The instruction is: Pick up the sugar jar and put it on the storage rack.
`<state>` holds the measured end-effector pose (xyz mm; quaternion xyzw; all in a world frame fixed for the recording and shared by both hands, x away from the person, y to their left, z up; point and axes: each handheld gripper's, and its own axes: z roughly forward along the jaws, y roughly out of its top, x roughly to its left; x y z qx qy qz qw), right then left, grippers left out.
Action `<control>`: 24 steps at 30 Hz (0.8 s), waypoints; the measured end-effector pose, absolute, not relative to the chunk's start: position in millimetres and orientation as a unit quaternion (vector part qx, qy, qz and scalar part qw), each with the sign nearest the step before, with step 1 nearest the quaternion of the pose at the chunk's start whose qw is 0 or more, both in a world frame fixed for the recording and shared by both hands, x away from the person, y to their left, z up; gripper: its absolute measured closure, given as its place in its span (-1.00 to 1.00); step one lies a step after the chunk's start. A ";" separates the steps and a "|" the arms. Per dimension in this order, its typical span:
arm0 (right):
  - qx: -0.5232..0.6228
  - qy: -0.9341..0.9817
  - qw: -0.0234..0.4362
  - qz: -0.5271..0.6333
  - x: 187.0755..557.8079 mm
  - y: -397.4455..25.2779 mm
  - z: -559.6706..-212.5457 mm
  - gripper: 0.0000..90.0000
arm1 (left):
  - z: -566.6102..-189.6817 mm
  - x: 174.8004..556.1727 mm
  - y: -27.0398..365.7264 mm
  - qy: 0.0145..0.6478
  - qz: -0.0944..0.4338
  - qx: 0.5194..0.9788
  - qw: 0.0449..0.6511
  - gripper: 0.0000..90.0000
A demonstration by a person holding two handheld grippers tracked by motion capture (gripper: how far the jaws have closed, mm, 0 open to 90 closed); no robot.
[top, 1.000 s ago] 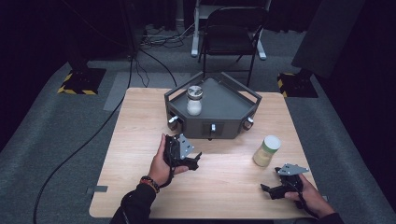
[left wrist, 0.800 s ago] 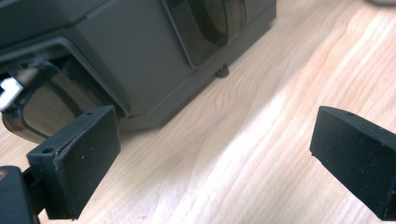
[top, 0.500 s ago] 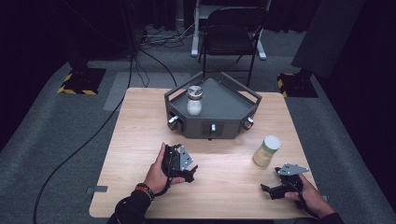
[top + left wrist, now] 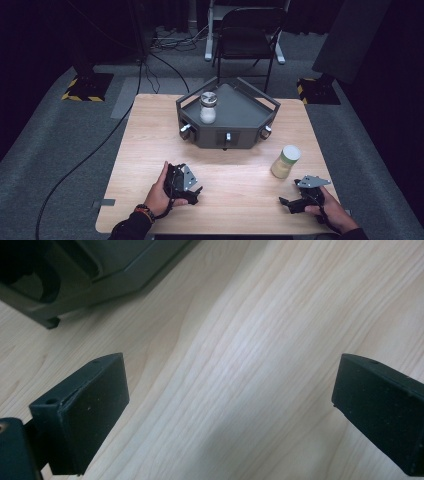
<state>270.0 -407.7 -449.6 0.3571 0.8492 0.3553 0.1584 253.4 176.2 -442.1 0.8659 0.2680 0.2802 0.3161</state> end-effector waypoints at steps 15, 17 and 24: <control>0.357 0.849 0.158 0.355 270.0 -407.7 -449.6 -1.00 | -447.7 260.9 216.2 0.330 0.234 0.858 0.316 -0.97; 0.357 0.849 0.158 0.355 270.0 -407.7 -449.6 -1.00 | -447.2 263.3 221.8 0.340 0.224 0.856 0.318 -0.97; 0.357 0.849 0.158 0.355 270.0 -407.7 -449.6 -1.00 | -445.7 273.9 236.1 0.365 0.193 0.852 0.323 -0.98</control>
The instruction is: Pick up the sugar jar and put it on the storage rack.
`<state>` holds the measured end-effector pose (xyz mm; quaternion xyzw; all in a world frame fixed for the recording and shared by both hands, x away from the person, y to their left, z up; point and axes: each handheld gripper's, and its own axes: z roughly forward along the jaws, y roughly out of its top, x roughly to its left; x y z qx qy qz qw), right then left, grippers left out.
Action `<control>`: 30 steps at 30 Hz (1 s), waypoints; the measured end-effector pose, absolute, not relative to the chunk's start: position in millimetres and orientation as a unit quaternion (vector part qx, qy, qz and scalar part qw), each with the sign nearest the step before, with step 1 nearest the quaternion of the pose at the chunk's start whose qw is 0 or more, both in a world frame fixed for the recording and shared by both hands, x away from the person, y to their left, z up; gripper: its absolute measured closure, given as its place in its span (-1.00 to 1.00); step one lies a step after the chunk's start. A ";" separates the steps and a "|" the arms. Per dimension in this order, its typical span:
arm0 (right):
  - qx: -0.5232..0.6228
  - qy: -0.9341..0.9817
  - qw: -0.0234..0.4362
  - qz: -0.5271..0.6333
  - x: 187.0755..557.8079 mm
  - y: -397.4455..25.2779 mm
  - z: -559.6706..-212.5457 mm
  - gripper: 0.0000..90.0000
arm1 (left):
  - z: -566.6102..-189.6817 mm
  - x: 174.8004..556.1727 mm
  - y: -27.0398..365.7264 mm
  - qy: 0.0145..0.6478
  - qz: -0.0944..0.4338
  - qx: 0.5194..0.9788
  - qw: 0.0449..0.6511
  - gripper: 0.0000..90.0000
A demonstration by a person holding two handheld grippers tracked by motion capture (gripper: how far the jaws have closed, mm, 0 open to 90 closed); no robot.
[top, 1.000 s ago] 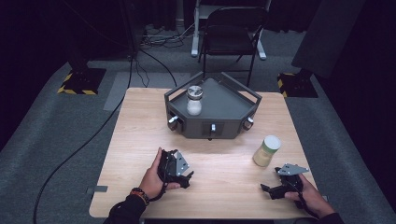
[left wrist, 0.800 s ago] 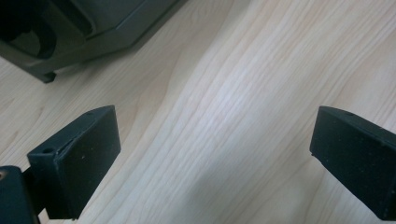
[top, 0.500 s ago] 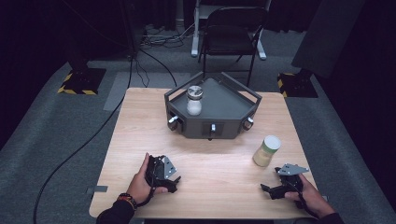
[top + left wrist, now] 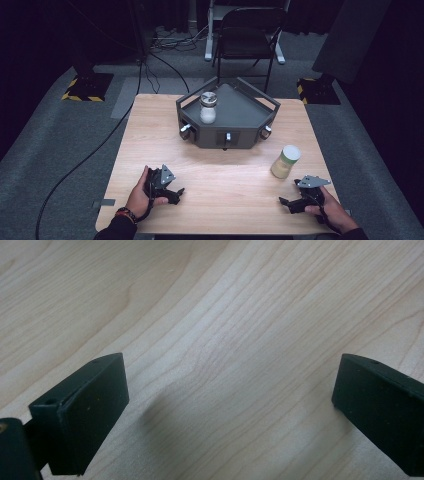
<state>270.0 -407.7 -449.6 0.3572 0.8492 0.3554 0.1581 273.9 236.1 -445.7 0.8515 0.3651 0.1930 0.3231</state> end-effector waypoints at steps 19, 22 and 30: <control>0.357 0.849 0.158 0.355 270.2 -407.8 -449.6 -1.00 | -448.8 285.9 258.2 0.409 0.159 0.834 0.335 -1.00; 0.357 0.849 0.158 0.355 270.1 -407.7 -449.6 -1.00 | -448.8 285.9 258.2 0.409 0.159 0.834 0.335 -1.00; 0.357 0.849 0.158 0.355 270.1 -407.7 -449.6 -1.00 | -448.8 285.9 258.2 0.409 0.159 0.834 0.335 -1.00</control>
